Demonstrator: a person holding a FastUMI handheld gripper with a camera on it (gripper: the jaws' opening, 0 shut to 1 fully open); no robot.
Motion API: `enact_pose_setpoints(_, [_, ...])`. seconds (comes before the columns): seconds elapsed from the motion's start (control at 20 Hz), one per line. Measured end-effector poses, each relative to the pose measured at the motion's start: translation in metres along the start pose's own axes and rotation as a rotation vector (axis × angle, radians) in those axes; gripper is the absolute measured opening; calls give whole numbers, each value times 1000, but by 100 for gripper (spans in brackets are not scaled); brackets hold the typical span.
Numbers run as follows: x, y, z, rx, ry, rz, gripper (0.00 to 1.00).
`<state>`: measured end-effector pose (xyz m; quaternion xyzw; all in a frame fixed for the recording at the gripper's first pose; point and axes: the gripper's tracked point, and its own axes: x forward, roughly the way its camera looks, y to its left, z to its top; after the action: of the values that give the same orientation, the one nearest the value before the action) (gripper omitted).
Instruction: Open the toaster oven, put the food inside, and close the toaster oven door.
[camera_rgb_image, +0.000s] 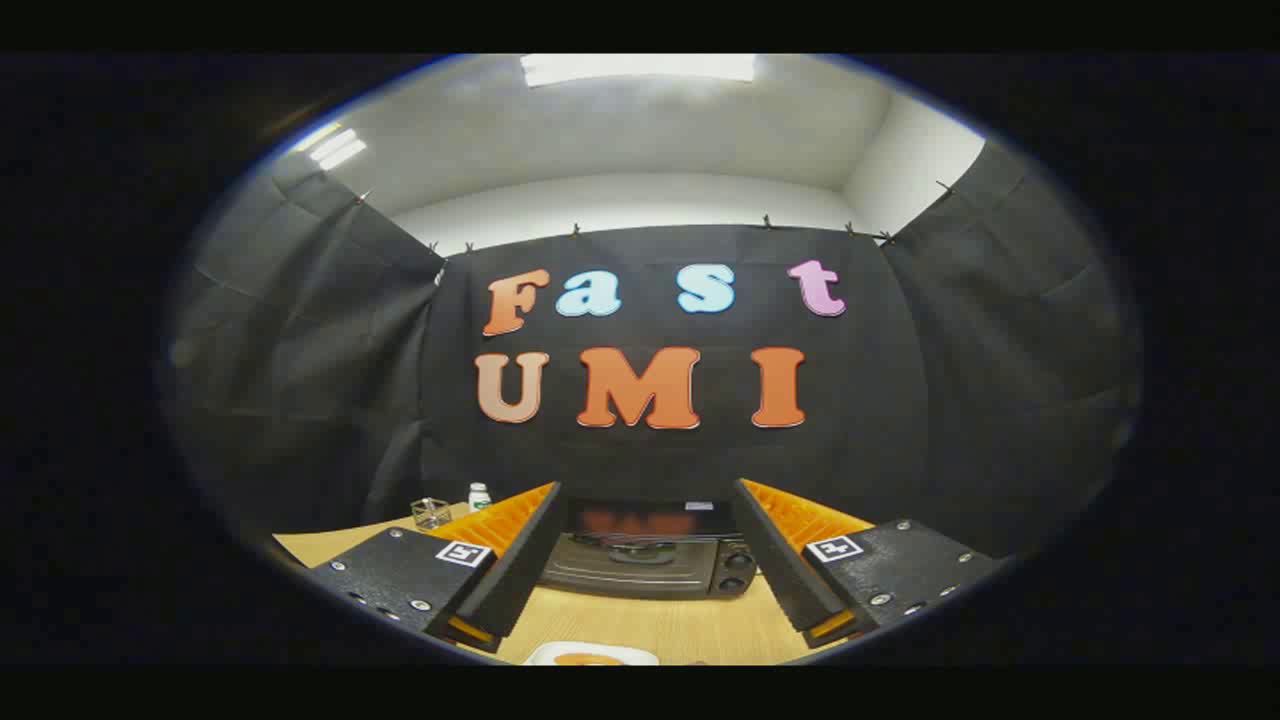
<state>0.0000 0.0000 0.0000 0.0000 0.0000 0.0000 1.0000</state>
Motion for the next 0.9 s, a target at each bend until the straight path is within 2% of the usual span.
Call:
enact_pose_setpoints(0.45, [1, 17, -7, 35, 3, 52, 99])
enact_pose_setpoints(0.9, [-1, 1, -2, 58, -20, 35, 98])
